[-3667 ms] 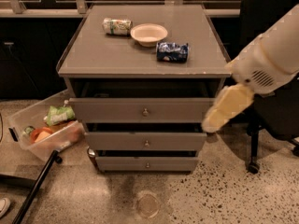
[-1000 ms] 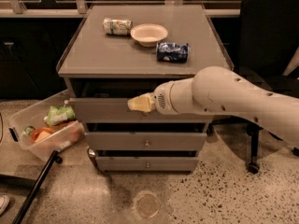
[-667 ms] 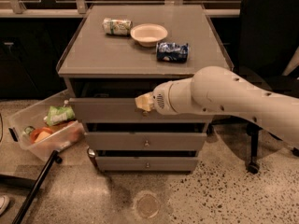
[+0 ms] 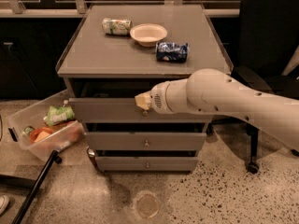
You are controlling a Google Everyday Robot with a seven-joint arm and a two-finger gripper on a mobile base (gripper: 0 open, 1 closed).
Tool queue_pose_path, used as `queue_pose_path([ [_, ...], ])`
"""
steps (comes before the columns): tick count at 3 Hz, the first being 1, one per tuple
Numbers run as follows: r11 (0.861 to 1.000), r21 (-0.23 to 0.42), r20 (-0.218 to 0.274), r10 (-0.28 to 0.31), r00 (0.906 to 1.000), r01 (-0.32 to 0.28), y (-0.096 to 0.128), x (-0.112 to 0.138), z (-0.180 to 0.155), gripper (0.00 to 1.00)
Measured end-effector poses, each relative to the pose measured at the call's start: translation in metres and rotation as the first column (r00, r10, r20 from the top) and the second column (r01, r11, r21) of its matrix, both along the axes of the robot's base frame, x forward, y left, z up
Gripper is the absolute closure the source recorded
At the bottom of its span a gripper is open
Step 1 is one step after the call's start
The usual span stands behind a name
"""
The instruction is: Open top drawer
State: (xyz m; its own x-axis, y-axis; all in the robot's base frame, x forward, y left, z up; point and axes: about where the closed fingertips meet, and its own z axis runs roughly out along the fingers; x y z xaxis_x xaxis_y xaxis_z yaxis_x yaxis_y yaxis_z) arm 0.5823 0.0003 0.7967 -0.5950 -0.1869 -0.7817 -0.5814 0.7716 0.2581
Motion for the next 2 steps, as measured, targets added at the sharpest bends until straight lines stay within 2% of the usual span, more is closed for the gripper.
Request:
queue_pose_path([
  [2,0.998,0.047,0.089,-0.049,0.9948,0.045,0.024,0.054,-0.034,1.00],
])
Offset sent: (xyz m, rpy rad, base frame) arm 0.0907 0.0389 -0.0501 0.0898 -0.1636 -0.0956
